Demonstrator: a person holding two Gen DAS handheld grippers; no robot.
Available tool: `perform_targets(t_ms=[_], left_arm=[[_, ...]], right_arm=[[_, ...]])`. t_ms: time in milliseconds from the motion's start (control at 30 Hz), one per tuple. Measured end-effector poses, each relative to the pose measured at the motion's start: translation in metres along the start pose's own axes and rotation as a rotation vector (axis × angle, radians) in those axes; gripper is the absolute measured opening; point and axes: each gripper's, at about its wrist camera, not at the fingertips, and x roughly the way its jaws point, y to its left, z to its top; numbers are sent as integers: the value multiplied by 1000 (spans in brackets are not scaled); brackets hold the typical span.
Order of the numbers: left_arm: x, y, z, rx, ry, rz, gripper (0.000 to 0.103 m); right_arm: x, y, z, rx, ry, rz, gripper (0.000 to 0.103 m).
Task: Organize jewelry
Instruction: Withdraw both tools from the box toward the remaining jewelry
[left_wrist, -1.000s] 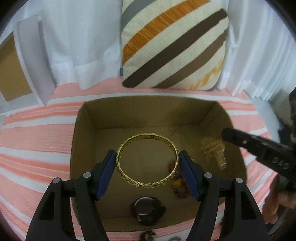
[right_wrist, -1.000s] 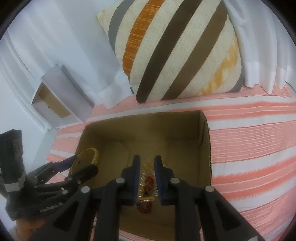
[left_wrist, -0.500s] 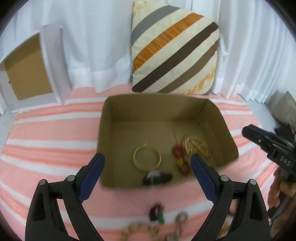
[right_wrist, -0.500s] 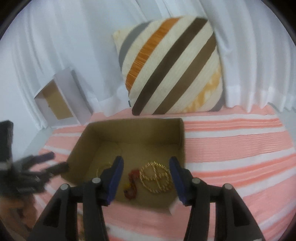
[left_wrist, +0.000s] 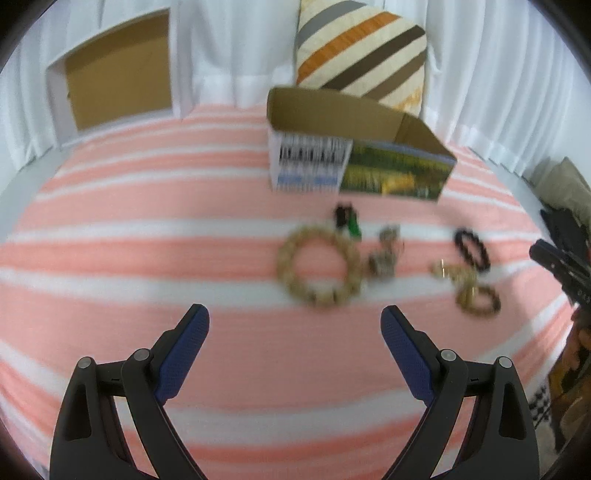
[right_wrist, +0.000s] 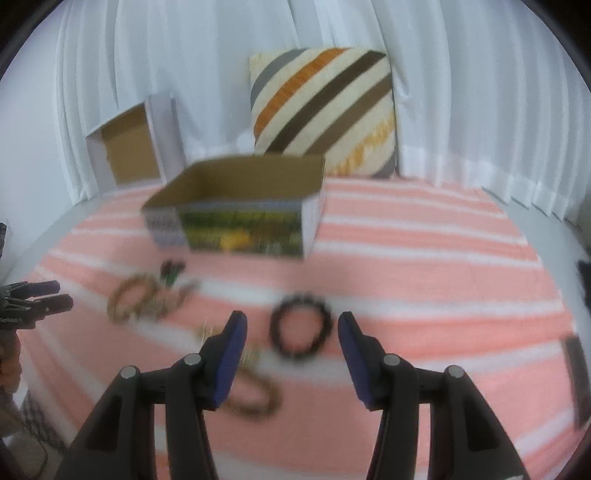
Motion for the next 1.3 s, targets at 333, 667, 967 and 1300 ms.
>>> perform_targets(t_ms=[333,667,967,1300], left_arm=[[10,1,-24,-14,8,23,95],[38,9,14,-94,-2,32,95],[61,19,34,-105,9,83,94],[83,21,40,-86,40,119,94]], right_arm=[[5,6,-42,7,50,-21,52],[17,-9,-32,74,50,-20,52],[33,-30,-14,111,56,-47,52],[43,-37,-9,128,71,-43,52]])
